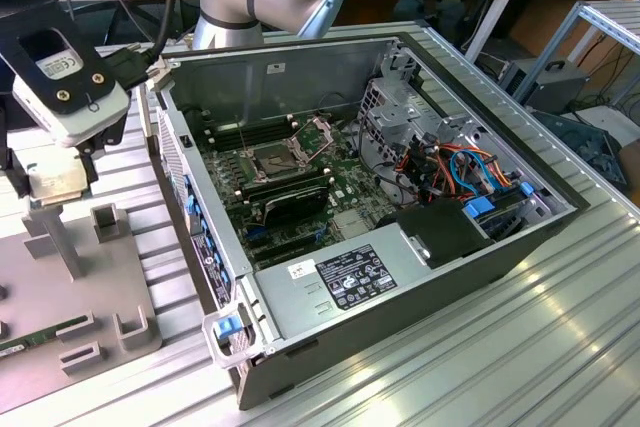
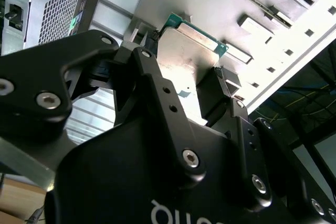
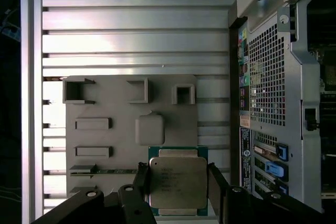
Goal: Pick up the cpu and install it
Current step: 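Pick up the cpu and move it towards the insertion slot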
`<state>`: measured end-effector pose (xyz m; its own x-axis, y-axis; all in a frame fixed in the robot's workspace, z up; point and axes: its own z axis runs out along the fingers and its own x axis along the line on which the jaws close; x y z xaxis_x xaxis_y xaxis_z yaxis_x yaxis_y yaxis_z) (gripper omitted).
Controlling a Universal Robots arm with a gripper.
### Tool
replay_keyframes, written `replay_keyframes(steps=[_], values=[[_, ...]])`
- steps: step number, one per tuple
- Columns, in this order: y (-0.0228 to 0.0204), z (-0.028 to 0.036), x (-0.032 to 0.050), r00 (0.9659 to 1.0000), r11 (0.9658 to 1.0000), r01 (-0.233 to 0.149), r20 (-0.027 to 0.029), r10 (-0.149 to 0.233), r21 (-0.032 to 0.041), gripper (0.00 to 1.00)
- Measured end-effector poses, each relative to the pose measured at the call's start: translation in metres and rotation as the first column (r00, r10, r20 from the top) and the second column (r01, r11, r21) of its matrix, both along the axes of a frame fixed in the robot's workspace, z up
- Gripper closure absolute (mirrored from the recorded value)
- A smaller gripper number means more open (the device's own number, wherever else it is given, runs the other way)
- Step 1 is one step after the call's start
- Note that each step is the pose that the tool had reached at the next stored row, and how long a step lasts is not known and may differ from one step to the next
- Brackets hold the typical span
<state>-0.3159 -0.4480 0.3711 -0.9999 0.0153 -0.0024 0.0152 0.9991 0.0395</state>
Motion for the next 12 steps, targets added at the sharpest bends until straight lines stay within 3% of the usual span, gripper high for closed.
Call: replay_keyframes(steps=[5, 12], values=[[0.0000, 0.0000, 0.0060, 1.0000, 1.0000, 0.000, 0.0001, 0.000, 0.0000, 0.45], [0.0000, 0.0000, 0.0069, 1.0000, 1.0000, 0.000, 0.0001, 0.000, 0.0000, 0.45]])
